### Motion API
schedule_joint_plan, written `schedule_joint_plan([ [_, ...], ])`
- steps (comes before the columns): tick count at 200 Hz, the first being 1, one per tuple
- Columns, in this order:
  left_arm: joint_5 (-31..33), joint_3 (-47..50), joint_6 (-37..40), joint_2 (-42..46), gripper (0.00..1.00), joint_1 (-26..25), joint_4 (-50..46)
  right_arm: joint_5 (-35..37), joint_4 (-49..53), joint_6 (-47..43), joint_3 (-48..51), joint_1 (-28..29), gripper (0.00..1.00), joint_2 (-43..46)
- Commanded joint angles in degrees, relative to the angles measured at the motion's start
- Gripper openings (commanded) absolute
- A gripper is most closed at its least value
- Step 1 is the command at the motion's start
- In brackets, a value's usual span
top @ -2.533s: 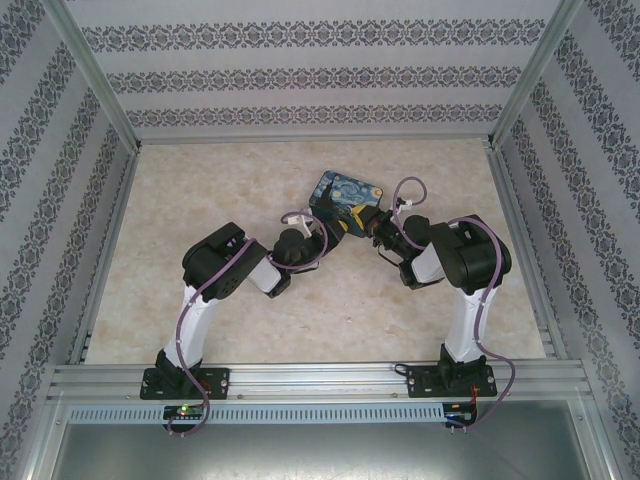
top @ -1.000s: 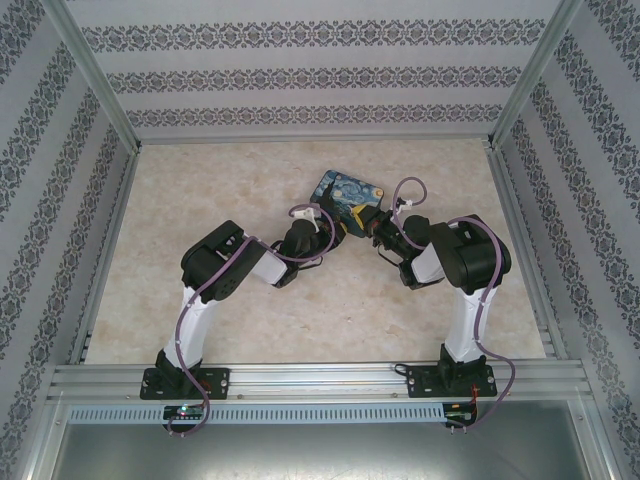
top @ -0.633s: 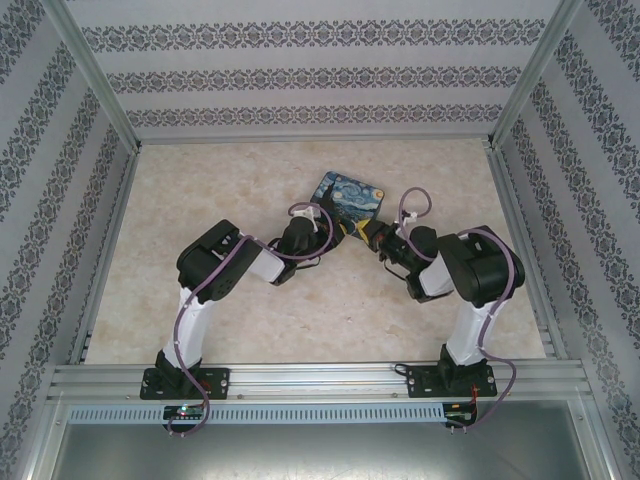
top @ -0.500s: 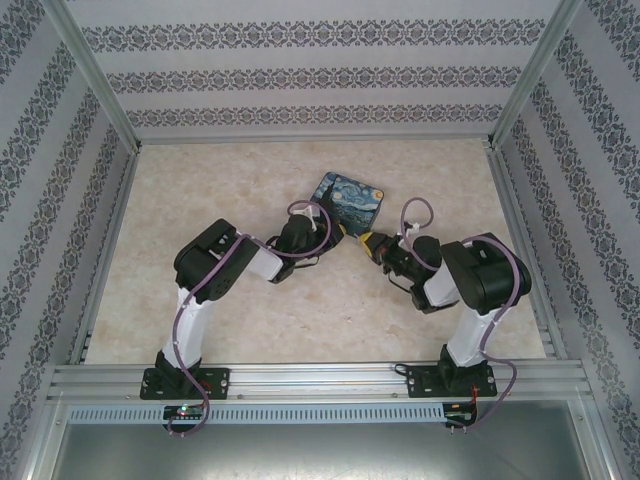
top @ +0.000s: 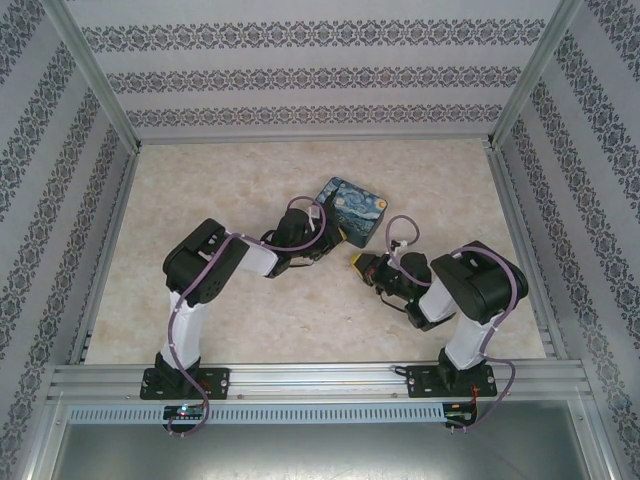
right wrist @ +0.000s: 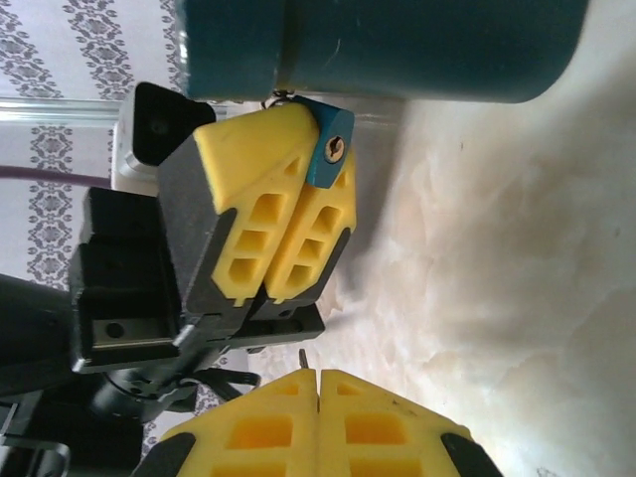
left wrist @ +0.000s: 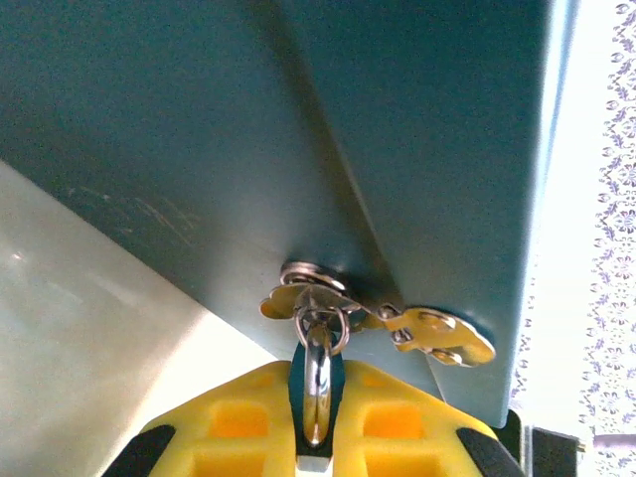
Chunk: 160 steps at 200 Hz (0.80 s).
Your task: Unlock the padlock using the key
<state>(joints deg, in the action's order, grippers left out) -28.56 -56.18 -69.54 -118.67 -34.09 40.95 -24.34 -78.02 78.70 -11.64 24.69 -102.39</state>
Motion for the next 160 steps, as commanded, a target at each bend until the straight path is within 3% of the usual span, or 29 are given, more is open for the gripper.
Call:
schedule_joint_plan([
  [1,-4.28,-0.95,-1.83,3.06,0.00,0.32,-4.57,4.66,-1.35,0.58,0.96,0.55,0.00,-0.75],
  [160,-5.17,4.48,-6.49,6.76,0.00,-0.28,1.60,7.88,-1.35,3.62,1.67,1.32,0.00,1.09],
])
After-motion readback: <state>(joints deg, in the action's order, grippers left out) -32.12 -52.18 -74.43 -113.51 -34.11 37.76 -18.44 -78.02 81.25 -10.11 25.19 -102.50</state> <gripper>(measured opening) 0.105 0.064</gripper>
